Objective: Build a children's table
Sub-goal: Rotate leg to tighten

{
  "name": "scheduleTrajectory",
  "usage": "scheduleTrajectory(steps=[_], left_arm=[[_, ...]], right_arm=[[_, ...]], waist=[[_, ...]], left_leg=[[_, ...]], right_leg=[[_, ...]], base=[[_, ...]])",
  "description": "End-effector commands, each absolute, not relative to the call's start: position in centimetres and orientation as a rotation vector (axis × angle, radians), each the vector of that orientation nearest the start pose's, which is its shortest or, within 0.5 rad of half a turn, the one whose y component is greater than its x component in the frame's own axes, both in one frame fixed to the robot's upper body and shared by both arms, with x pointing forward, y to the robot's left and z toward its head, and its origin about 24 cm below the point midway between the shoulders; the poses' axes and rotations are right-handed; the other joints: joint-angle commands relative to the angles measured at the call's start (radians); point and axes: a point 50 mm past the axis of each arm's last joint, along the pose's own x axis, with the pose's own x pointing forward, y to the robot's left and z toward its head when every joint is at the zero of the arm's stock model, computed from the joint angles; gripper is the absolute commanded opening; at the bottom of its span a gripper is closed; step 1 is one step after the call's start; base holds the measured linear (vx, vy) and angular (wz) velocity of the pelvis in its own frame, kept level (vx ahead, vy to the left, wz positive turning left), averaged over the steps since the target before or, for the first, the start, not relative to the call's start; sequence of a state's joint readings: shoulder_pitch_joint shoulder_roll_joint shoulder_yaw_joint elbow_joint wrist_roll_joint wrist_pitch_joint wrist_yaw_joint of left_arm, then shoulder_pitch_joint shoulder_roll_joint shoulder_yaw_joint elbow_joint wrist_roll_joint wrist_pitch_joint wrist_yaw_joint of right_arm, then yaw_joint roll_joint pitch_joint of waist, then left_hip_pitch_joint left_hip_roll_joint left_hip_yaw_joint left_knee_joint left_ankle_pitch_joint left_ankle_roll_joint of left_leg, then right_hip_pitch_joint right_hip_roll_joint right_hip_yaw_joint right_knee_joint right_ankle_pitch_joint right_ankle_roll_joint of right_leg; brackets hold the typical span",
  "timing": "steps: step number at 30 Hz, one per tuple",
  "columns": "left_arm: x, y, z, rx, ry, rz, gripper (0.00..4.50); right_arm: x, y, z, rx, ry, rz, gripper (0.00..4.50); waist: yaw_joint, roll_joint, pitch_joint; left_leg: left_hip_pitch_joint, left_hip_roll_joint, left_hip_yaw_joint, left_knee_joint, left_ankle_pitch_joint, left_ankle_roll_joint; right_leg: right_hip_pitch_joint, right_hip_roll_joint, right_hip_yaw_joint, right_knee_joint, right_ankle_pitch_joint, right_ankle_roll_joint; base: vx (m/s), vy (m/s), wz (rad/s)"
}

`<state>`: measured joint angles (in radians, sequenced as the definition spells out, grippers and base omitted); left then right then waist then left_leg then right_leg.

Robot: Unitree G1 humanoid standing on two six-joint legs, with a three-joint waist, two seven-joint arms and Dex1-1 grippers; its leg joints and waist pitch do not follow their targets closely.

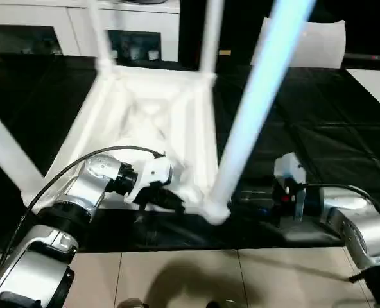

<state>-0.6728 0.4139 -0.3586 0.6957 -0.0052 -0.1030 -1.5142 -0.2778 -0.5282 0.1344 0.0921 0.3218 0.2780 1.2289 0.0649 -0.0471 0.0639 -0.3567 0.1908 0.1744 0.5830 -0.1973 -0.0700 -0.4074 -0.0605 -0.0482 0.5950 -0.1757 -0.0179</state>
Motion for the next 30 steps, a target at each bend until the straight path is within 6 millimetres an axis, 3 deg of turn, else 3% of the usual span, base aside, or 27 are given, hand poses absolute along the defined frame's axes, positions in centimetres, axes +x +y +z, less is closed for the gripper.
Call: scheduleTrajectory(steps=[1, 5, 11, 20, 24, 25, 26, 27, 28, 29, 30], left_arm=[[30.7, 12.4, 6.3, 0.558, 0.452, -1.804, 0.0], [30.7, 11.9, 6.6, 0.585, 0.445, -1.854, 0.0], [30.8, 11.5, 6.7, 0.607, 0.44, -1.879, 0.0], [31.1, 11.6, 6.6, 0.587, 0.449, -1.866, 0.0], [31.4, 11.7, 6.6, 0.539, 0.432, -1.792, 0.0], [31.5, 11.6, 6.6, 0.529, 0.424, -1.768, 0.0], [32.0, 11.1, 6.5, 0.476, 0.399, -1.655, 0.0], [32.2, 10.8, 6.4, 0.455, 0.397, -1.611, 0.0], [32.4, 10.3, 6.4, 0.412, 0.397, -1.544, 0.0], [32.6, 9.7, 6.3, 0.367, 0.393, -1.489, 0.0], [32.6, 9.7, 6.3, 0.367, 0.393, -1.489, 0.0]], right_arm=[[26.5, -17.1, 7.9, -0.132, 0.286, 1.365, 3.14], [26.5, -16.7, 7.8, -0.146, 0.312, 1.453, 3.02], [26.6, -16.2, 7.8, -0.137, 0.324, 1.523, 2.31], [26.3, -15.7, 7.6, -0.084, 0.328, 1.555, 1.95], [26.1, -15.3, 7.4, -0.023, 0.335, 1.475, 1.95], [26.1, -15.2, 7.3, -0.007, 0.337, 1.45, 1.94], [26.4, -14.2, 6.8, 0.009, 0.324, 1.31, 1.94], [26.6, -13.8, 6.5, 0.006, 0.322, 1.242, 1.94], [26.8, -13.2, 6.1, 0.006, 0.324, 1.154, 1.94], [27.0, -12.6, 5.8, 0.008, 0.329, 1.087, 1.94], [27.0, -12.6, 5.8, 0.008, 0.329, 1.087, 1.93]], waist=[[-0.006, -0.005, -0.053], [0.001, -0.009, -0.055], [0.011, -0.012, -0.053], [0.019, -0.014, -0.054], [0.018, -0.015, -0.052], [0.018, -0.015, -0.051], [0.016, -0.016, -0.049], [0.014, -0.009, -0.039], [0.007, -0.011, -0.037], [-0.002, -0.015, -0.033], [-0.006, -0.016, -0.033]], left_leg=[[0.011, 0.047, -0.001, -0.065, -0.147, 0.083], [0.009, 0.048, -0.001, -0.062, -0.122, 0.084], [0.01, 0.049, 0.0, -0.061, -0.124, 0.076], [0.01, 0.048, 0.0, -0.061, -0.114, 0.074], [0.01, 0.048, 0.0, -0.062, -0.109, 0.072], [0.009, 0.048, 0.0, -0.063, -0.122, 0.066], [0.009, 0.047, -0.001, -0.065, -0.147, 0.057], [0.012, 0.047, -0.003, -0.07, -0.179, 0.036], [0.011, 0.045, -0.004, -0.072, -0.208, 0.022], [0.014, 0.041, -0.011, -0.077, -0.266, -0.011], [0.015, 0.038, -0.015, -0.078, -0.284, -0.02]], right_leg=[[0.048, -0.078, 0.047, -0.063, -0.199, -0.231], [0.051, -0.08, 0.045, -0.054, -0.148, -0.248], [0.051, -0.079, 0.045, -0.054, -0.153, -0.25], [0.054, -0.079, 0.044, -0.051, -0.142, -0.25], [0.053, -0.078, 0.045, -0.052, -0.141, -0.247], [0.053, -0.08, 0.045, -0.055, -0.169, -0.238], [0.051, -0.08, 0.045, -0.062, -0.218, -0.226], [0.042, -0.082, 0.048, -0.068, -0.278, -0.208], [0.042, -0.081, 0.049, -0.073, -0.329, -0.196], [0.04, -0.082, 0.043, -0.084, -0.474, -0.154], [0.038, -0.083, 0.04, -0.09, -0.539, -0.128]], base=[[0.0, 0.0, 0.0], [0.0, 0.0, 0.0], [0.0, 0.0, 0.0], [0.0, 0.0, 0.0], [0.0, 0.0, 0.0], [0.0, 0.0, 0.0], [0.0, 0.0, 0.0], [0.0, 0.0, 0.0], [0.0, 0.0, 0.0], [0.0, 0.0, 0.0], [-0.061, -0.001, -0.09]])
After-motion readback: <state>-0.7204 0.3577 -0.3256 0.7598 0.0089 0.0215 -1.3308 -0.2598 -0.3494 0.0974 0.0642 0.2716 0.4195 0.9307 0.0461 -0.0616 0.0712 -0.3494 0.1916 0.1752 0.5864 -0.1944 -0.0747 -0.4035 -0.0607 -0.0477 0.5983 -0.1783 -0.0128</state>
